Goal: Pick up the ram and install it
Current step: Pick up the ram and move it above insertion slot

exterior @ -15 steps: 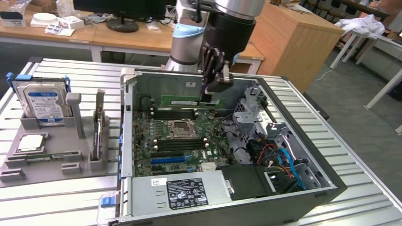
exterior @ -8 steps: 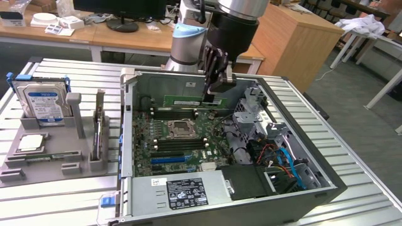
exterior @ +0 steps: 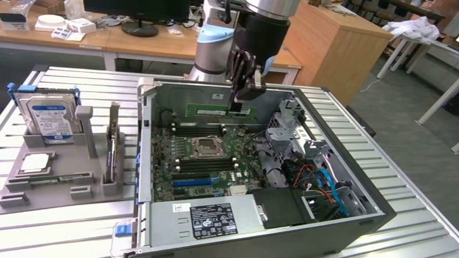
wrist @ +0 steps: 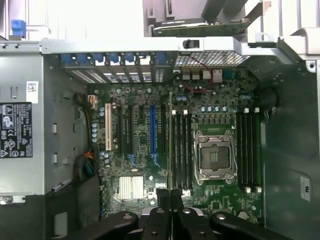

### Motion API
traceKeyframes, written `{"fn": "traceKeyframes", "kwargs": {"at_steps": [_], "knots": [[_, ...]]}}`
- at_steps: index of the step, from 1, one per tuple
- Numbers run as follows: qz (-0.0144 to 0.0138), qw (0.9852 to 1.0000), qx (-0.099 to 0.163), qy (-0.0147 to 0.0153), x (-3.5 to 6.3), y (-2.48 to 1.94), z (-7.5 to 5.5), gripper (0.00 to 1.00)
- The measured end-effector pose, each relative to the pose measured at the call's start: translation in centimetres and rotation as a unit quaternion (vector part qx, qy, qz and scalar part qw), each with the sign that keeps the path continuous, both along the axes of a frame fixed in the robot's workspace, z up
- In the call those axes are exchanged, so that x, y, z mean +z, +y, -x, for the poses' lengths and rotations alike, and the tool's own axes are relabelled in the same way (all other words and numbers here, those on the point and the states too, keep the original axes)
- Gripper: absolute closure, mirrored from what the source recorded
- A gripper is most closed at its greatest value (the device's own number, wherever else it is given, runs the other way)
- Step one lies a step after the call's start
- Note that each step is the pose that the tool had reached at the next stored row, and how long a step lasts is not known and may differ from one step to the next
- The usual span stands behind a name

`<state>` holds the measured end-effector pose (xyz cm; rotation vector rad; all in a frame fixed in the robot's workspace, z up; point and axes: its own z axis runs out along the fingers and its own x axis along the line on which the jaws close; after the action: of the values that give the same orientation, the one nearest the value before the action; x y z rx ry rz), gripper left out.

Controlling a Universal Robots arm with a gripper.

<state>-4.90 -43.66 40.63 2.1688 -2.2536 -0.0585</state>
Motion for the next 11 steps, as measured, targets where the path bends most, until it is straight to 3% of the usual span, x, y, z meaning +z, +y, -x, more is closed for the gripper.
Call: {"fn": "traceKeyframes", "kwargs": {"at_steps": [11], "knots": [[-0.0028,1.0,0.0,0.0,-0.34,2.0,0.0,0.88]]}}
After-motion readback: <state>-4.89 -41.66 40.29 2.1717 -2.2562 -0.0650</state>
